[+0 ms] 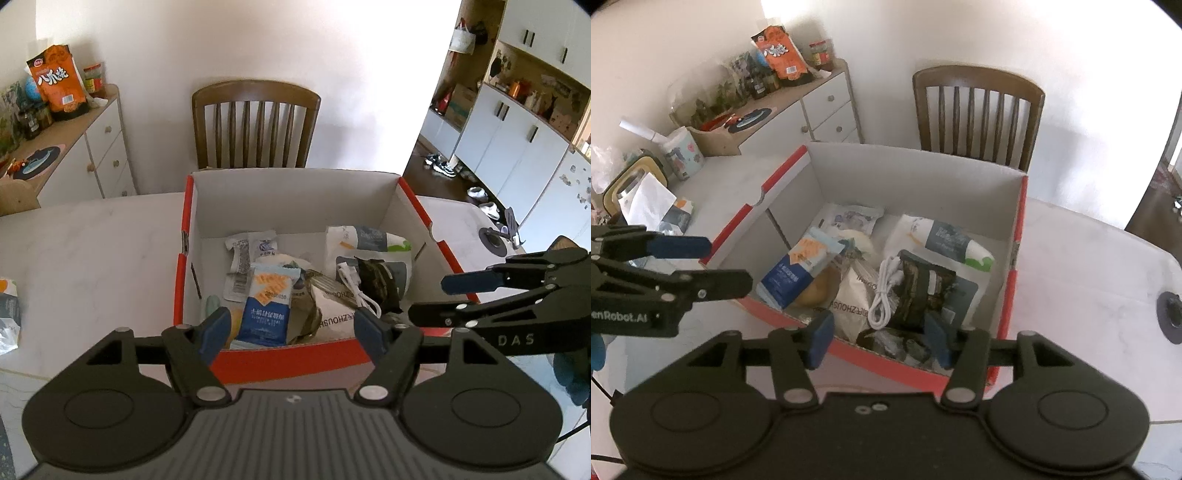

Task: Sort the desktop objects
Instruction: 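Lower items into the box and open left gripper while right gripper releases cable, then withdraw both open tools up and away from the red box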

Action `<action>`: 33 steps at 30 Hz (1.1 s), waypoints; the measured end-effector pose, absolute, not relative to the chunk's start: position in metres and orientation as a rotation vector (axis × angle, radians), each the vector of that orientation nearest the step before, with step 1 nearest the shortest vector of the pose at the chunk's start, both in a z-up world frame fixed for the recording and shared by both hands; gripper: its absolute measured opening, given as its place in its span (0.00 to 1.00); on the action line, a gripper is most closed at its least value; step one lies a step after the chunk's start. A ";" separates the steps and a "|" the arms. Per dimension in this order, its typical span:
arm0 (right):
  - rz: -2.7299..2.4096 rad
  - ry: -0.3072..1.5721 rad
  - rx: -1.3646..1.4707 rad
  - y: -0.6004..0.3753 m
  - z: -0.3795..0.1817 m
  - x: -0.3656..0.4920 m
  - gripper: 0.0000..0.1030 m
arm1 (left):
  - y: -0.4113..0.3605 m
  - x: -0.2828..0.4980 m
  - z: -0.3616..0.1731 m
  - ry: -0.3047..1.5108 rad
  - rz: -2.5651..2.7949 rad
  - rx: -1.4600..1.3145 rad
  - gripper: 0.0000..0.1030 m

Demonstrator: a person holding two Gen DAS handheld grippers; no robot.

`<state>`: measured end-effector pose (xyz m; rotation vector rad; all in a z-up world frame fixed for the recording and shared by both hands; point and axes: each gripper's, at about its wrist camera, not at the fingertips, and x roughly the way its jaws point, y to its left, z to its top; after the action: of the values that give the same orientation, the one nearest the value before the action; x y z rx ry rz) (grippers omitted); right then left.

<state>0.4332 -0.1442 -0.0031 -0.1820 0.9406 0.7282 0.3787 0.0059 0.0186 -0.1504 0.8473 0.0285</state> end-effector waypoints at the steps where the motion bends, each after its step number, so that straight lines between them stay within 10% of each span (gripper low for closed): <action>1: 0.724 0.938 -0.179 -0.145 -0.001 0.432 0.53 | 0.006 0.377 0.019 0.844 0.024 -0.148 0.71; 16: 0.671 0.898 -0.149 -0.152 0.012 0.403 0.67 | 0.010 0.354 0.017 0.834 -0.001 -0.152 0.99; 33: 0.623 0.880 -0.093 -0.163 0.018 0.371 0.70 | 0.009 0.321 0.024 0.830 0.056 -0.086 1.00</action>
<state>0.3715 -0.1629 0.0182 -0.0928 0.8801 0.6232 0.3213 0.0086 0.0238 -0.0863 0.8303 0.0565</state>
